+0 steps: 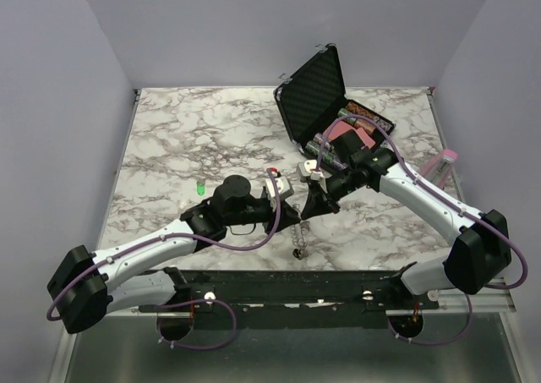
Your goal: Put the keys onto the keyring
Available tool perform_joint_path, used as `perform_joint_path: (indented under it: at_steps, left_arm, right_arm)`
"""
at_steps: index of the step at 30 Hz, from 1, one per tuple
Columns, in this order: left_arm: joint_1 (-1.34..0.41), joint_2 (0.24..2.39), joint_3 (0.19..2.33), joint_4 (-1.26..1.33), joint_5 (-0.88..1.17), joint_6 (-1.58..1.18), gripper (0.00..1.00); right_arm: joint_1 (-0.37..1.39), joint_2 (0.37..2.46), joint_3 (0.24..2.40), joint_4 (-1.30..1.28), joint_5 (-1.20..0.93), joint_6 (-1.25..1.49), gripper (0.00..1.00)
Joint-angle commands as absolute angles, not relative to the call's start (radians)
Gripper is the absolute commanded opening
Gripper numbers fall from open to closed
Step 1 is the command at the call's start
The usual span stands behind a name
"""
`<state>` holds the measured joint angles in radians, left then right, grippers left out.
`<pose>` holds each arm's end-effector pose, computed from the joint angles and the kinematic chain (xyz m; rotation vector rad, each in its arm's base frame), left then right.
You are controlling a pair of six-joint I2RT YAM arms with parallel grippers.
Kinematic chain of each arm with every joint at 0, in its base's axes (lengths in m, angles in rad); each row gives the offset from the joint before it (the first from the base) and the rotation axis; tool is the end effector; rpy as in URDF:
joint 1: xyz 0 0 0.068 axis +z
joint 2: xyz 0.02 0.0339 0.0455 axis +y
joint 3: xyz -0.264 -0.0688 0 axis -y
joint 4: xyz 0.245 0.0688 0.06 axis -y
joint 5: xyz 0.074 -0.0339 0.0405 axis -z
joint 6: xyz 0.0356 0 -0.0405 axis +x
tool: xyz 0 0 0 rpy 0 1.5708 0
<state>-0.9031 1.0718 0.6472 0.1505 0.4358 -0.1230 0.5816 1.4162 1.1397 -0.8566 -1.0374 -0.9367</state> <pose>0.1392 -0.2009 0.2703 1.0400 1.6727 -1.0971 0.2092 0.1742 0.2818 -1.7820 1.4569 1.1932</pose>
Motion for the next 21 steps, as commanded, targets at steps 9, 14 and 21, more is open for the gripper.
perform_joint_path:
  at_steps: [9,14,21]
  left_arm:
    - [-0.900,1.107,0.690,0.121,0.494,-0.115,0.12]
    - [-0.900,1.108,0.681,0.161,0.505,-0.135,0.00]
    - [-0.900,0.980,0.523,0.414,0.404,-0.254,0.00]
  right_arm:
    - [0.588,1.420,1.167,-0.867,-1.081,-0.948,0.00]
    - [0.587,1.419,1.164,-0.865,-1.088,-0.948,0.00]
    - [0.584,1.427,1.160,-0.858,-1.129,-0.931,0.06]
